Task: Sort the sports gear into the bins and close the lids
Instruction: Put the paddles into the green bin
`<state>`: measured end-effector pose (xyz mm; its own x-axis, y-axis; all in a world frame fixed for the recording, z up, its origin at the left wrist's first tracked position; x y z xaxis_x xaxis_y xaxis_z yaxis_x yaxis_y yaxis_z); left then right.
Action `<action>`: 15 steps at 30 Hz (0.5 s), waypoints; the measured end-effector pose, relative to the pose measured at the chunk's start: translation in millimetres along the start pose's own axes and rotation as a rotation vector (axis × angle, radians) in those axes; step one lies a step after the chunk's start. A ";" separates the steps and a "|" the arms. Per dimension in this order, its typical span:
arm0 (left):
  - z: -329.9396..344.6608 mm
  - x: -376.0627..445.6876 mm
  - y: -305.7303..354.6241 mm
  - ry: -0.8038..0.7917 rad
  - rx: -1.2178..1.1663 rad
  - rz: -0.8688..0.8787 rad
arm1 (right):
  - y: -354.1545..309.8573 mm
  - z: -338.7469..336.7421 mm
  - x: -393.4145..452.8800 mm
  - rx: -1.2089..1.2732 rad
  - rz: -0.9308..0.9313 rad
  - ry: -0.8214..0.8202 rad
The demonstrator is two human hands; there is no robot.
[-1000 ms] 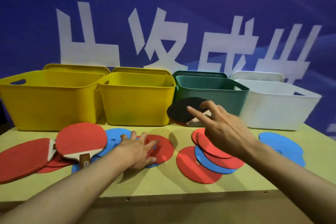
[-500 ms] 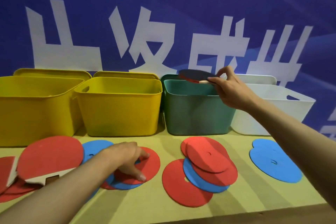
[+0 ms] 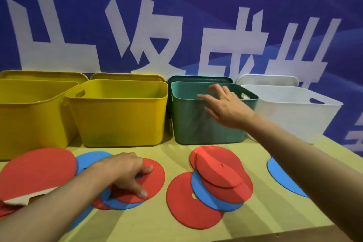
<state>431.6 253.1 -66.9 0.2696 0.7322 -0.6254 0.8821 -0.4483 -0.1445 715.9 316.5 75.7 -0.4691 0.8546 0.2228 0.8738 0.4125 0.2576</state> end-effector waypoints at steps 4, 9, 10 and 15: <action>-0.9 -4.9 -4.9 0.062 -0.024 -0.003 | -55.3 -1.5 -19.8 0.088 -0.055 0.062; 11.4 -28.7 -11.7 0.233 -0.215 0.015 | -144.4 15.2 -32.3 0.273 -0.167 0.006; 15.0 -39.0 -15.9 0.272 -0.289 0.032 | -162.7 20.7 -31.7 0.300 -0.184 -0.019; 36.2 -114.6 -85.1 0.455 -0.302 -0.089 | -257.3 38.2 -15.0 0.381 -0.235 -0.089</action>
<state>311.6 188.8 -10.7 0.2696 0.9382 -0.2169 0.9626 -0.2566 0.0867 503.0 209.6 -29.8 -0.6623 0.7405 0.1141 0.7373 0.6712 -0.0764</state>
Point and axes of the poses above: each hand's wrist, its own x-axis towards the middle knuckle, its own z-axis out of the palm, y = z × x, the point moved 6 cm from there along x, towards the middle knuckle, and after that the axes turned 14 degrees about -y, right-handed, at the moved point
